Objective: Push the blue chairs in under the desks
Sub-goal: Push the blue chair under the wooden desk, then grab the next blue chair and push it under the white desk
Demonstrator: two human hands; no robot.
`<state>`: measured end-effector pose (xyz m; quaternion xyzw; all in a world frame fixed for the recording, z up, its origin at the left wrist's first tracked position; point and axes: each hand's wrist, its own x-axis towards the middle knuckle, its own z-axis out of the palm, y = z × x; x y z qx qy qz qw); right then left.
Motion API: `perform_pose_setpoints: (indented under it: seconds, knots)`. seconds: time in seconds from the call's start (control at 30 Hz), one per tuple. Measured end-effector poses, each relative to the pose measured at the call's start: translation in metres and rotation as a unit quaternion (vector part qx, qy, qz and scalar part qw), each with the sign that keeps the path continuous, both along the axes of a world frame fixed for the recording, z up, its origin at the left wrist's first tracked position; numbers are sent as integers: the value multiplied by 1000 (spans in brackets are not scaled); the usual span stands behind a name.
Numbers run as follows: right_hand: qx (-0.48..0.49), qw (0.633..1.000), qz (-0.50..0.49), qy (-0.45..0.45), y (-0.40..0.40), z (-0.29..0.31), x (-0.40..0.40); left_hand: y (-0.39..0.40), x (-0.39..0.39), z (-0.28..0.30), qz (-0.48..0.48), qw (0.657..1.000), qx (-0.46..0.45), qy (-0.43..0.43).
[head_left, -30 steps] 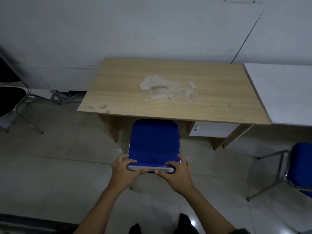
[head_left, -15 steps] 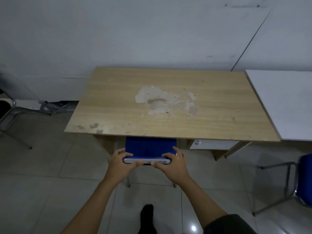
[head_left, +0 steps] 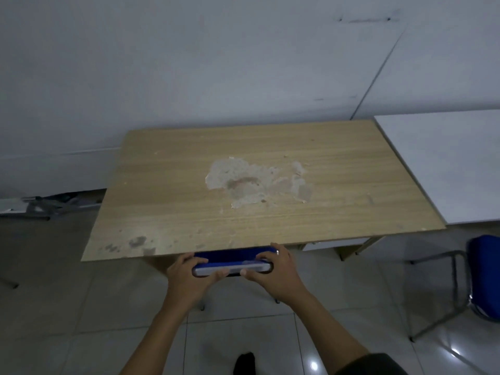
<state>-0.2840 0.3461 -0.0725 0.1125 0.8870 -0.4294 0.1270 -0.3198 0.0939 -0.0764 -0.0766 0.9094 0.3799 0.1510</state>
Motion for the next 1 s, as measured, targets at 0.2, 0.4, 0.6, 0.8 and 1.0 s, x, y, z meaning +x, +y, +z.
perform_pose_setpoints:
  seconds: [0.2,0.4,0.6,0.8,1.0]
  knots:
    - [-39,999,-14,-11,23,24,14,39,-2,21,-75,992,-100,-2]
    - [-64,995,-70,-12,86,55,50,168,31,60,-156,985,68,10]
    - [-71,987,-143,-21,215,92,132,323,97,85,-217,965,144,-39]
    - [-58,954,-293,9,377,105,255,483,189,85,-292,935,196,-38]
    - [-36,925,-375,38,488,123,339,608,245,95,-361,908,204,-57]
